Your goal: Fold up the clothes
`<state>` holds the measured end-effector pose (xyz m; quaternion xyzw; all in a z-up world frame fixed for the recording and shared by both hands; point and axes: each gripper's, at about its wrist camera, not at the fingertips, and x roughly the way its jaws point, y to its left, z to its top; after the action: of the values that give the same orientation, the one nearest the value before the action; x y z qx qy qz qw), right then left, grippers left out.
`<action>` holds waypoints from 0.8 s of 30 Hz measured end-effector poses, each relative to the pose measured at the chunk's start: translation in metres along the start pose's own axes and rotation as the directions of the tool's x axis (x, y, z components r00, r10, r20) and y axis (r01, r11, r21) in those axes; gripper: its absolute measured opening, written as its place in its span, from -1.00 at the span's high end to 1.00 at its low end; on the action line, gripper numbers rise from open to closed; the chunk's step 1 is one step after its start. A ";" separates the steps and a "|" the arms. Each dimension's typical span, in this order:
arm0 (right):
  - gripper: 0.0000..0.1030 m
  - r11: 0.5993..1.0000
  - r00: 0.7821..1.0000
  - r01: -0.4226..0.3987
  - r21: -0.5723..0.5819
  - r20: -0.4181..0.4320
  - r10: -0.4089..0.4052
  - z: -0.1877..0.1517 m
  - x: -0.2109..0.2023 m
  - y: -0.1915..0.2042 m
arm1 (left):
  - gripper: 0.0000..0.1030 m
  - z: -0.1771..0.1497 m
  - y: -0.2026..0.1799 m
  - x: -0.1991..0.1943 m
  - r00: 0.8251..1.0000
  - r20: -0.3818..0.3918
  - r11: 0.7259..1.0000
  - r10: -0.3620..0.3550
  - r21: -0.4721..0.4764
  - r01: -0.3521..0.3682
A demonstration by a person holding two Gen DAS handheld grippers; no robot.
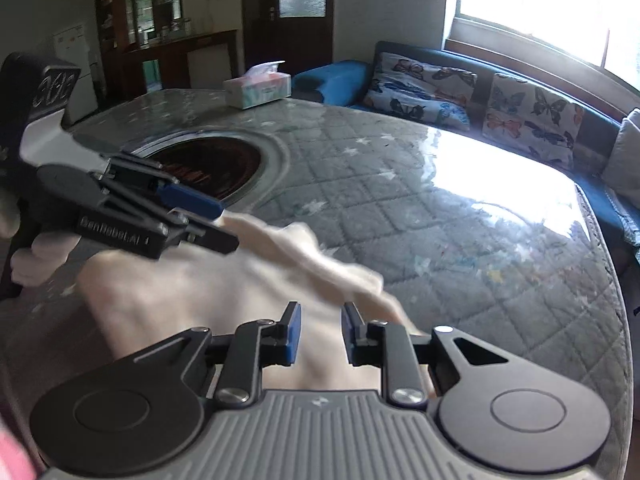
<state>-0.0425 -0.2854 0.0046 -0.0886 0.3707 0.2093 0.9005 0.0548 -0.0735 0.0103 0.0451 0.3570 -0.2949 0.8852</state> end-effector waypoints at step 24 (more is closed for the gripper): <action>0.24 0.999 1.000 -0.009 0.052 0.008 0.008 -0.049 -0.029 0.015 | 0.10 -0.042 0.004 -0.046 1.000 -0.001 0.995 0.023 -0.094 -0.023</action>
<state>-0.0982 -0.2960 -0.0099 -0.0628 0.3729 0.2039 0.9030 0.0052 -0.0358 0.0091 0.0072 0.3697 -0.2676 0.8897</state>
